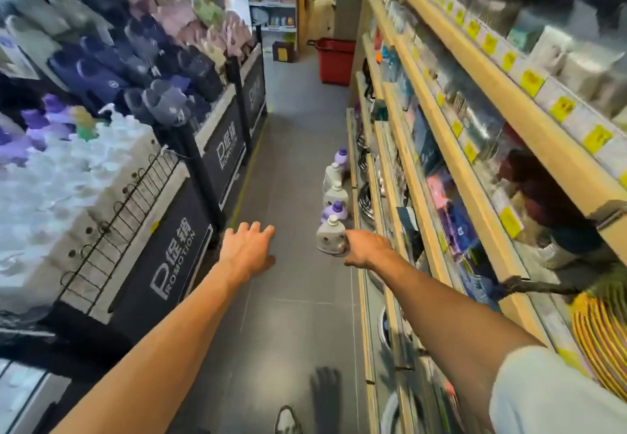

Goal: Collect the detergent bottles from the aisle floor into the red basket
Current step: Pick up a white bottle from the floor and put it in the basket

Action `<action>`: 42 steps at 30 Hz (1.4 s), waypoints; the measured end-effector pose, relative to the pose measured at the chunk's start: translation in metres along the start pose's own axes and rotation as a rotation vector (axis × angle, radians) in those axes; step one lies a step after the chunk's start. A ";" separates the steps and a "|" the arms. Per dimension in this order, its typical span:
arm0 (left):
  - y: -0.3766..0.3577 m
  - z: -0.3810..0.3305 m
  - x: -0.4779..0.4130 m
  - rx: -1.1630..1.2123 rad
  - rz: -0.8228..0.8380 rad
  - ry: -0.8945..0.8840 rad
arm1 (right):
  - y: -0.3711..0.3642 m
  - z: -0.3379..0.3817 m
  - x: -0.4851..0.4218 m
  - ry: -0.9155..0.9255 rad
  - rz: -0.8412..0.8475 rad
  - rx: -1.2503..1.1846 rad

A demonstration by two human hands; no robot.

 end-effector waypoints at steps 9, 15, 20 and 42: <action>0.004 -0.049 -0.163 -0.014 0.067 -0.159 | 0.020 -0.064 -0.072 -0.190 0.042 -0.068; -0.028 -0.106 -0.250 -0.092 0.181 -0.288 | 0.027 -0.121 -0.145 -0.253 0.078 -0.132; -0.040 -0.121 -0.324 -0.121 0.261 -0.296 | 0.018 -0.159 -0.211 -0.282 0.175 -0.170; -0.194 -0.153 -0.637 -0.060 0.611 -0.338 | -0.063 -0.291 -0.519 -0.418 0.359 -0.539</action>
Point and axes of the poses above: each hand's wrist, its own x-axis away from the middle knuckle, its own y-axis out of the back of the hand, z = x × y, the point moved 8 cm from there along -x, towards the middle knuckle, and after that the axes turned 11 degrees about y, right-handed, at the moved point
